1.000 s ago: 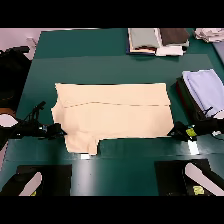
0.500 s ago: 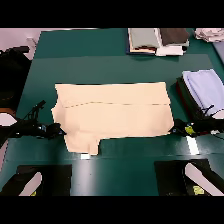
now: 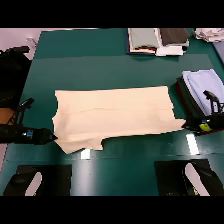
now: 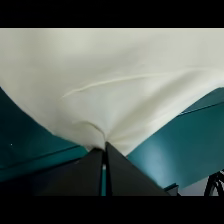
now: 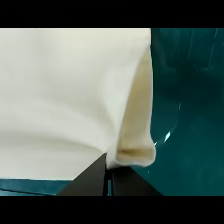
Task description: Fold the shirts.
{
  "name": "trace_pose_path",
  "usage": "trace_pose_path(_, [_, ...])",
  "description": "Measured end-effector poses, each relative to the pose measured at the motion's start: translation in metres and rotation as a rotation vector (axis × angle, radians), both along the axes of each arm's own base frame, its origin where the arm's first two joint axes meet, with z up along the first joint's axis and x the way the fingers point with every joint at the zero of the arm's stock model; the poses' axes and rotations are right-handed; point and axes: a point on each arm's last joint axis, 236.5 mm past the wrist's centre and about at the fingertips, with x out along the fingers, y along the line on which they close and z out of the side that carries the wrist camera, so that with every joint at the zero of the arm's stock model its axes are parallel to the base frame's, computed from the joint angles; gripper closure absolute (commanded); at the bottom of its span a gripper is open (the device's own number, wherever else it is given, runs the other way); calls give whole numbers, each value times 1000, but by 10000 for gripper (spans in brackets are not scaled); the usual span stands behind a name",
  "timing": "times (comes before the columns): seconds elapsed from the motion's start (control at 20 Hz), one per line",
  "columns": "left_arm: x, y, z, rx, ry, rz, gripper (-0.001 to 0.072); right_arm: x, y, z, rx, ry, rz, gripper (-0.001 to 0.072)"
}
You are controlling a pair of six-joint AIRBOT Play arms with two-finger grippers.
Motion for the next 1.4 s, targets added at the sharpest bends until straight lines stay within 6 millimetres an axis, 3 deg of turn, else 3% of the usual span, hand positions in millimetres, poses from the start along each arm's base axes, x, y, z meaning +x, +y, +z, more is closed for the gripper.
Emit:
trace_pose_path(0.15, [10,2,22,9,-64,8,686,9,-6,20,-37,-51,8,695])
trace_pose_path(0.3, [39,7,26,18,-100,31,686,30,-4,25,-45,-63,54,695])
trace_pose_path(0.7, [139,30,-28,57,-82,48,684,133,26,9,-33,-55,168,695])
trace_pose_path(0.95, [193,41,-45,73,-100,72,681,181,37,1,-18,-41,191,685])
trace_pose_path(1.0, [199,42,-46,74,-105,75,674,187,39,0,-10,-39,191,550])
trace_pose_path(1.05, [205,43,-46,77,-115,78,414,195,40,1,2,-44,188,362])
trace_pose_path(1.1, [210,45,-45,80,-123,81,196,201,41,2,17,-51,180,268])
trace_pose_path(1.15, [215,45,-42,78,-130,88,194,207,42,4,39,-62,168,256])
trace_pose_path(1.2, [218,45,-39,71,-135,100,195,213,42,8,60,-76,162,255])
trace_pose_path(1.25, [222,43,-34,57,-137,114,316,217,41,11,84,-91,162,223])
trace_pose_path(1.3, [224,41,-31,39,-137,125,518,218,39,13,100,-98,164,146])
trace_pose_path(1.35, [226,37,-27,16,-134,134,688,217,35,13,118,-97,166,140])
trace_pose_path(1.4, [226,32,-23,-8,-133,138,683,213,30,11,137,-87,161,140])
